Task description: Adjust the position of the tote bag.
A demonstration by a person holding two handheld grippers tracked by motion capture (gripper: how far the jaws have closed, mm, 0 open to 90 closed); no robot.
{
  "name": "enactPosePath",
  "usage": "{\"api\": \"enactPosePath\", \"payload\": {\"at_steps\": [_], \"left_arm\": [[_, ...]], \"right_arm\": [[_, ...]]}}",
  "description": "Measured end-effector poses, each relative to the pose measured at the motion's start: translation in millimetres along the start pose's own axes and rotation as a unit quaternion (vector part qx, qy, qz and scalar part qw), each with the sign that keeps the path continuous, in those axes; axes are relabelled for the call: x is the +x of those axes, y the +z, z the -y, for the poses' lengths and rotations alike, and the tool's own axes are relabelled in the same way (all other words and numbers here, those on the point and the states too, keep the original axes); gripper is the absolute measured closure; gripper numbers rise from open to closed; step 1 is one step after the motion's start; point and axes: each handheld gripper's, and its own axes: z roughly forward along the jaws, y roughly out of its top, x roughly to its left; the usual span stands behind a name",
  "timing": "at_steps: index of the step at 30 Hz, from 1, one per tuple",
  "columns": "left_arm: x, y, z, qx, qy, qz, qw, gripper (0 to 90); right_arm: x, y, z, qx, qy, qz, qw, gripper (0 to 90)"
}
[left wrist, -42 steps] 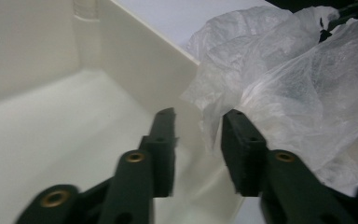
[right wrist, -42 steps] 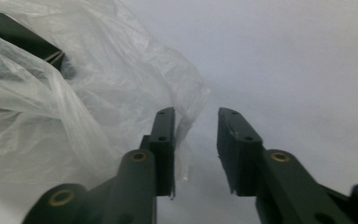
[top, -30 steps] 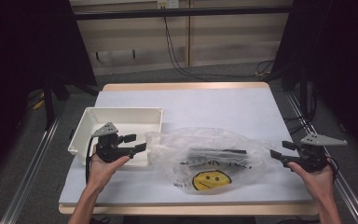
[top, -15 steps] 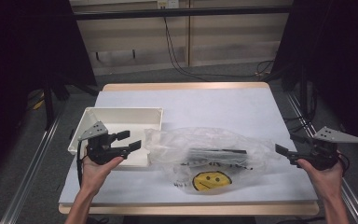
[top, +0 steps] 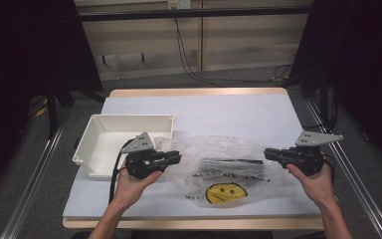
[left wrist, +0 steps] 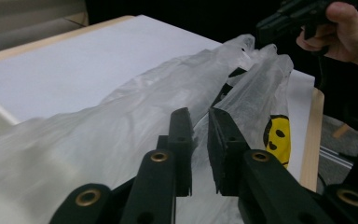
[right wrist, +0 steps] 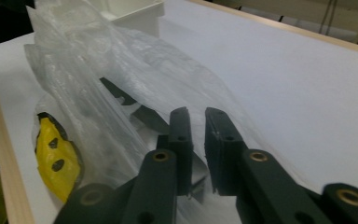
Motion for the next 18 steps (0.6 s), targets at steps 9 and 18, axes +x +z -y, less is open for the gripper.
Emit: {"api": "enactPosePath", "payload": {"at_steps": [9,18], "left_arm": [[-6.3,49.4,-17.3,0.031,-0.006,0.036,0.9989,87.2],[-12.5,93.9,-22.5,0.076,-0.024,0.046,0.9957,90.0]], "right_arm": [[7.0,31.9,-11.7,0.025,-0.008,-0.041,0.9988,90.0],[13.4,63.1,-24.7,0.065,-0.029,-0.069,0.995,90.0]]}}
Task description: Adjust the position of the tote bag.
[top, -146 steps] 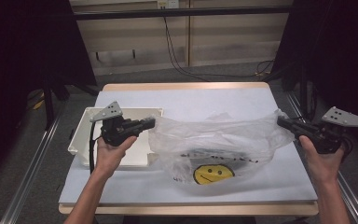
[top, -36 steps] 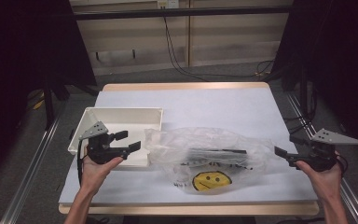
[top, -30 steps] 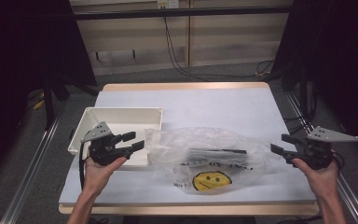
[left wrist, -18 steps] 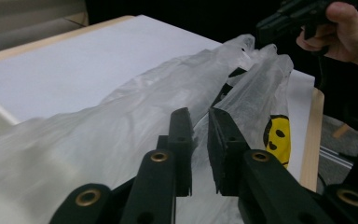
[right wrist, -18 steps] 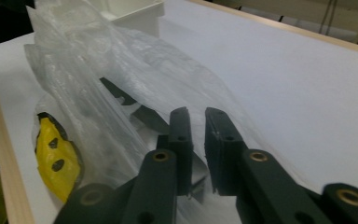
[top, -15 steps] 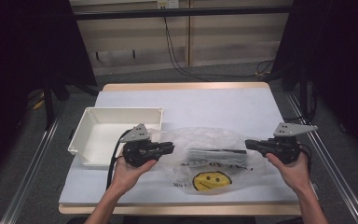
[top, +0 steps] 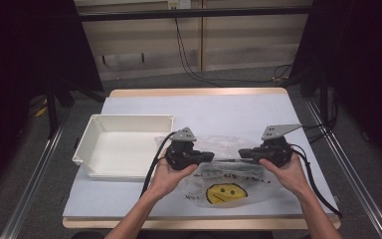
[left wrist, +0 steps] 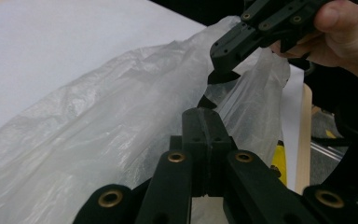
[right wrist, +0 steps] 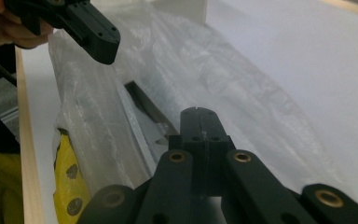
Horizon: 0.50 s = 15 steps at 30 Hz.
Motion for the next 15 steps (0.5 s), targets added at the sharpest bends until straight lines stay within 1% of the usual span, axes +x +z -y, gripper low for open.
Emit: {"api": "enactPosePath", "payload": {"at_steps": [1,2,3,4,6,7,8,10,11,12,13,14,15], "left_arm": [[-0.9,3.6,0.1,0.008,0.0,0.001,1.0,90.0],[-2.5,6.9,0.5,0.013,0.005,0.004,0.9999,90.0],[-4.3,10.3,0.4,0.025,0.012,0.0,0.9996,90.0],[-5.7,13.6,0.6,0.037,0.015,-0.003,0.9992,90.0],[-6.3,16.5,1.6,0.039,0.017,-0.003,0.9991,90.0],[-7.3,20.1,2.6,0.055,0.022,-0.008,0.9982,90.0],[-8.3,22.6,4.4,0.052,0.023,-0.007,0.9984,90.0],[-11.1,24.7,6.5,0.067,0.032,-0.001,0.9972,90.0],[-12.4,26.5,8.4,0.069,0.038,0.001,0.9969,90.0],[-13.6,27.7,10.2,0.076,0.04,0.006,0.9963,90.0],[-13.6,27.7,10.2,0.076,0.04,0.006,0.9963,90.0],[-15.0,29.6,12.2,0.077,0.04,0.006,0.9962,90.0],[-17.0,31.5,16.2,0.086,0.039,0.007,0.9955,90.0]], "right_arm": [[1.2,3.6,1.3,0.007,-0.001,-0.003,1.0,90.0],[2.7,6.7,2.4,0.014,-0.005,-0.006,0.9999,90.0],[4.3,9.3,3.2,0.021,-0.009,-0.008,0.9997,90.0],[5.5,11.4,3.8,0.025,-0.012,-0.01,0.9996,90.0],[6.3,13.3,4.2,0.029,-0.013,-0.011,0.9994,90.0],[6.6,15.9,5.0,0.035,-0.013,-0.013,0.9992,90.0],[6.3,17.6,5.4,0.041,-0.014,-0.013,0.999,90.0],[5.6,21.9,6.3,0.052,-0.015,-0.012,0.9985,90.0],[4.8,23.8,6.4,0.059,-0.014,-0.012,0.9981,90.0],[3.5,25.5,6.3,0.062,-0.015,-0.009,0.998,90.0],[3.5,25.5,6.3,0.062,-0.015,-0.009,0.998,90.0],[-0.3,27.0,5.2,0.059,-0.011,-0.008,0.9982,90.0],[-2.4,27.8,4.5,0.058,-0.009,-0.004,0.9983,90.0]]}}
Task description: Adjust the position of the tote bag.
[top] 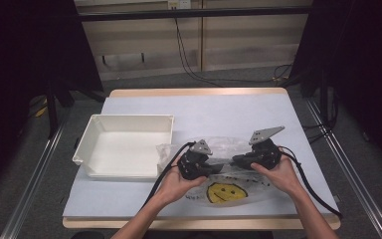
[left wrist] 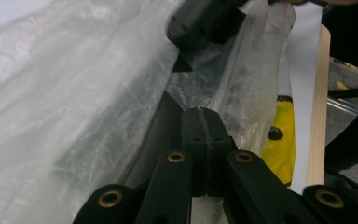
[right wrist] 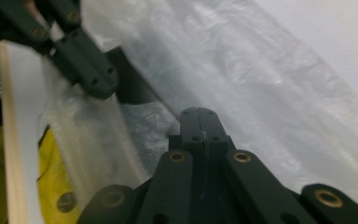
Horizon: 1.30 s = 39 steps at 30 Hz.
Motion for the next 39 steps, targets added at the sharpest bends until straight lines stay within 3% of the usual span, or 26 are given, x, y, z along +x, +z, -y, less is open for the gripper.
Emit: {"api": "enactPosePath", "payload": {"at_steps": [4,6,7,8,10,11,12,13,14,15,17,19,21,25,26,28,29,31,32,36,38,39], "left_arm": [[-4.2,5.3,6.6,0.014,0.01,0.002,0.9999,90.0],[-5.1,8.5,11.2,0.016,0.009,0.016,0.9997,90.0],[-7.0,9.2,13.4,0.024,0.007,0.008,0.9997,90.0],[-6.5,10.8,16.1,0.024,0.01,0.017,0.9995,90.0],[-9.1,12.0,19.7,0.044,0.013,0.016,0.9988,90.0],[-10.7,15.8,23.0,0.035,0.012,0.02,0.9991,90.0],[-10.7,15.7,23.5,0.055,0.025,0.02,0.998,90.0],[-10.7,15.7,23.5,0.055,0.025,0.02,0.998,90.0],[-13.6,16.3,24.2,0.061,0.026,0.006,0.9978,90.0],[-14.1,17.9,26.7,0.058,0.025,0.027,0.9976,90.0],[-15.6,19.3,29.5,0.054,0.02,0.029,0.9979,90.0],[-14.8,20.4,31.5,0.072,0.029,0.028,0.9966,90.0],[-15.6,23.4,35.8,0.061,0.016,0.031,0.9975,90.0],[-13.2,22.9,37.5,0.069,0.022,0.038,0.9966,90.0],[-13.6,23.1,37.9,0.063,0.007,0.038,0.9973,90.0],[-12.9,22.3,37.8,0.069,0.013,0.038,0.9968,90.0],[-14.8,23.0,38.7,0.067,0.017,0.05,0.9964,90.0],[-16.9,21.4,38.0,0.081,0.027,0.046,0.9953,90.0],[-18.6,21.7,38.7,0.076,0.019,0.047,0.9958,90.0],[-18.9,21.4,40.6,0.07,0.024,0.051,0.9959,90.0],[-17.8,19.8,40.2,0.081,0.028,0.05,0.9951,90.0],[-19.5,20.9,42.2,0.066,0.017,0.057,0.996,90.0]], "right_arm": [[-8.9,4.1,-2.6,-0.003,0.01,0.0,0.9999,90.0],[-12.9,6.3,-4.2,-0.005,0.013,0.006,0.9999,90.0],[-14.5,7.4,-5.0,-0.004,0.016,0.008,0.9998,90.0],[-16.8,8.5,-5.1,-0.003,0.019,0.008,0.9998,90.0],[-21.8,11.3,-4.5,-0.002,0.024,0.01,0.9997,90.0],[-24.0,12.8,-4.3,0.001,0.027,0.01,0.9996,90.0],[-26.4,14.1,-4.3,0.001,0.03,0.011,0.9995,90.0],[-26.4,14.1,-4.3,0.001,0.03,0.011,0.9995,90.0],[-28.5,15.5,-4.3,0.001,0.035,0.011,0.9993,90.0],[-32.4,18.1,-5.7,0.008,0.039,0.019,0.999,90.0],[-37.0,21.3,-7.9,0.013,0.032,0.025,0.9991,90.0],[-42.7,22.7,-9.5,0.017,0.043,0.029,0.9985,90.0],[-50.2,23.6,-10.6,0.019,0.047,0.033,0.9982,90.0],[-60.4,26.9,-8.9,0.027,0.059,0.032,0.9974,90.0],[-63.6,30.0,-7.7,0.041,0.061,0.031,0.9968,90.0],[-63.1,30.0,-7.8,0.043,0.062,0.031,0.9967,90.0],[-63.3,32.2,-7.5,0.044,0.057,0.025,0.9971,90.0],[-65.4,37.2,-6.0,0.068,0.053,0.027,0.9959,90.0],[-66.2,39.5,-4.8,0.084,0.053,0.034,0.9945,90.0],[-70.4,42.7,-2.3,0.091,0.058,0.032,0.9936,90.0],[-74.3,44.7,-1.9,0.097,0.059,0.035,0.9929,90.0],[-78.5,46.4,-0.1,0.098,0.074,0.033,0.9918,90.0]]}}
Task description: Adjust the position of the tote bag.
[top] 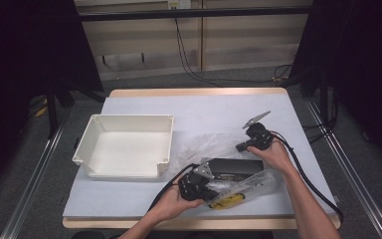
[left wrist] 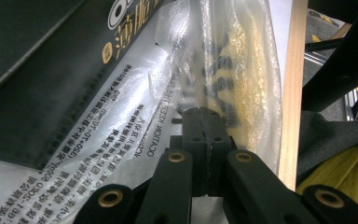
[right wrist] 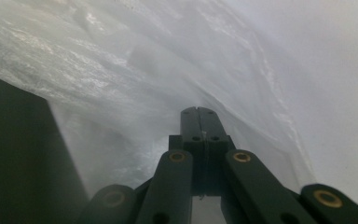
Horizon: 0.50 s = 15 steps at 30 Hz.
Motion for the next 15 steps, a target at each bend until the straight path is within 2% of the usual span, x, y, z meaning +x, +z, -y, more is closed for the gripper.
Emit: {"api": "enactPosePath", "payload": {"at_steps": [1,2,3,4,5,6,8,9,10,11,13,14,15], "left_arm": [[0.0,0.0,0.0,0.0,0.0,0.0,1.0,90.0],[-1.5,-1.3,0.0,0.01,0.006,-0.007,0.9999,90.0],[-1.8,-2.6,-0.7,0.02,0.009,-0.004,0.9998,90.0],[-2.9,-3.1,-0.9,0.026,0.013,-0.015,0.9995,90.0],[-2.2,-0.9,1.0,0.006,0.009,0.004,0.9999,90.0],[-3.0,-0.7,1.5,0.004,0.006,0.005,1.0,90.0],[-3.6,-0.8,2.4,0.004,0.004,0.01,0.9999,90.0],[-3.8,-1.6,1.7,0.012,0.012,0.003,0.9999,90.0],[-3.9,-1.3,1.8,0.012,0.014,0.011,0.9998,90.0],[-4.4,-1.6,1.4,0.014,0.014,0.011,0.9997,90.0],[-5.1,-1.9,1.3,0.017,0.014,0.008,0.9997,90.0],[-4.9,-1.8,1.5,0.017,0.02,0.015,0.9996,90.0],[-5.8,-1.8,1.7,0.017,0.018,0.014,0.9996,90.0]], "right_arm": [[0.0,0.0,0.0,0.0,0.0,0.0,1.0,90.0],[-5.0,0.5,0.0,-0.008,0.003,0.007,0.9999,90.0],[-6.7,0.9,-0.2,-0.011,0.009,0.007,0.9999,90.0],[-8.1,1.3,-0.1,-0.015,0.012,0.011,0.9997,90.0],[-9.2,1.9,-0.3,-0.02,0.015,0.014,0.9996,90.0],[-10.3,2.1,-0.4,-0.024,0.018,0.016,0.9994,90.0],[-11.4,2.8,-0.6,-0.032,0.019,0.037,0.9986,90.0],[-11.9,2.9,-0.9,-0.032,0.022,0.042,0.9984,90.0],[-13.4,3.0,-1.2,-0.033,0.019,0.045,0.9982,90.0],[-14.5,3.5,-1.3,-0.037,0.028,0.044,0.9979,90.0],[-16.2,3.5,-1.5,-0.038,0.028,0.046,0.9978,90.0],[-18.2,3.0,-1.5,-0.038,0.035,0.048,0.9975,90.0],[-19.2,3.3,-1.7,-0.041,0.032,0.053,0.9972,90.0]]}}
